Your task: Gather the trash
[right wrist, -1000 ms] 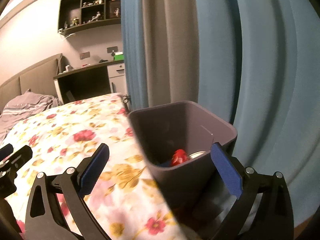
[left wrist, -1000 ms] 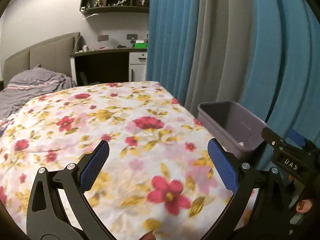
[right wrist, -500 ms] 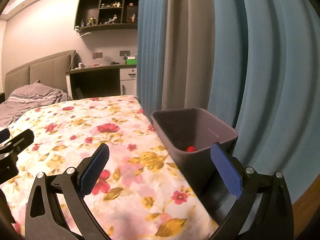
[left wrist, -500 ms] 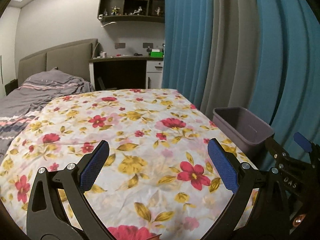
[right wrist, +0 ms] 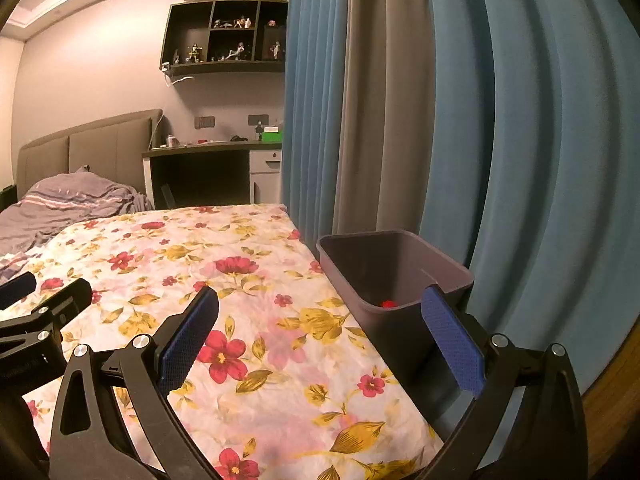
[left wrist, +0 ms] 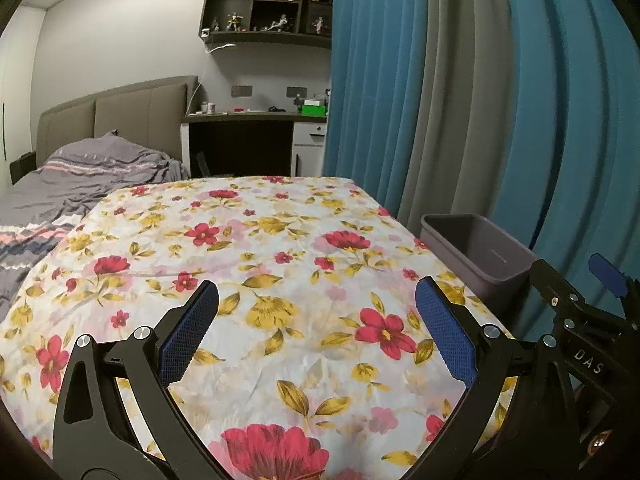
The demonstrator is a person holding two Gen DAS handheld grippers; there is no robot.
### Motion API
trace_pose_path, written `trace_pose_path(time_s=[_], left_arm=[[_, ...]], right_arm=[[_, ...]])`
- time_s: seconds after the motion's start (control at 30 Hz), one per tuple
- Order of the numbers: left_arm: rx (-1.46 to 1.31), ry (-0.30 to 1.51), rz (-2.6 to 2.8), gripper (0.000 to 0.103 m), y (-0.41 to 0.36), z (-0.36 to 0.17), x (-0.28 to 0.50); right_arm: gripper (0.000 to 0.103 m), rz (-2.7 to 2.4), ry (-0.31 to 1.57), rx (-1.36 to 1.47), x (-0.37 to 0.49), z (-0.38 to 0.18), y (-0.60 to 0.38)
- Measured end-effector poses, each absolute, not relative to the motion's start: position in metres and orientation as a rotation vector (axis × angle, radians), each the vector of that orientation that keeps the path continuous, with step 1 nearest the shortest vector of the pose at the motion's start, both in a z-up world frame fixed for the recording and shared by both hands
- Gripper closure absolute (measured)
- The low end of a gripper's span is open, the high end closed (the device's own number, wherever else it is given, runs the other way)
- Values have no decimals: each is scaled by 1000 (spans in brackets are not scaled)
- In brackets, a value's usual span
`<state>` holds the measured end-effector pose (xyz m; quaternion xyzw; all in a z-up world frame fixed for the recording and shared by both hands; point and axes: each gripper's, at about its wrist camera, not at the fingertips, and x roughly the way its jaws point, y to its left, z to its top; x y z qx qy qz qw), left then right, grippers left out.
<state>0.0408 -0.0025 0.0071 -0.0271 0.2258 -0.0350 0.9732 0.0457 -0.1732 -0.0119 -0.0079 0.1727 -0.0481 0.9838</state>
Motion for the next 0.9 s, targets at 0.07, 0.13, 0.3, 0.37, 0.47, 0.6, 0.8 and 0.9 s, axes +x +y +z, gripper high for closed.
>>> trace_pose_path(time_s=[0.07, 0.13, 0.3, 0.37, 0.47, 0.6, 0.8, 0.9], left_arm=[[-56, 457, -70, 6, -3, 7, 40], [-56, 457, -70, 6, -3, 7, 40], [-54, 457, -72, 6, -3, 7, 40], [-55, 459, -72, 6, -3, 7, 40], [-55, 463, -76, 6, -5, 7, 40], [-54, 464, -77, 6, -6, 7, 40], [-54, 463, -77, 6, -6, 7, 40], [-54, 464, -78, 6, -6, 7, 40]], right_arm=[[5, -98, 347, -15, 46, -12, -173], [5, -100, 347, -14, 46, -12, -173], [5, -102, 347, -10, 46, -12, -174], [5, -101, 345, -9, 46, -12, -175], [5, -100, 346, -9, 46, -12, -175], [5, -102, 345, -7, 46, -12, -175], [5, -103, 344, -8, 46, -12, -175], [5, -102, 345, -6, 46, -12, -175]])
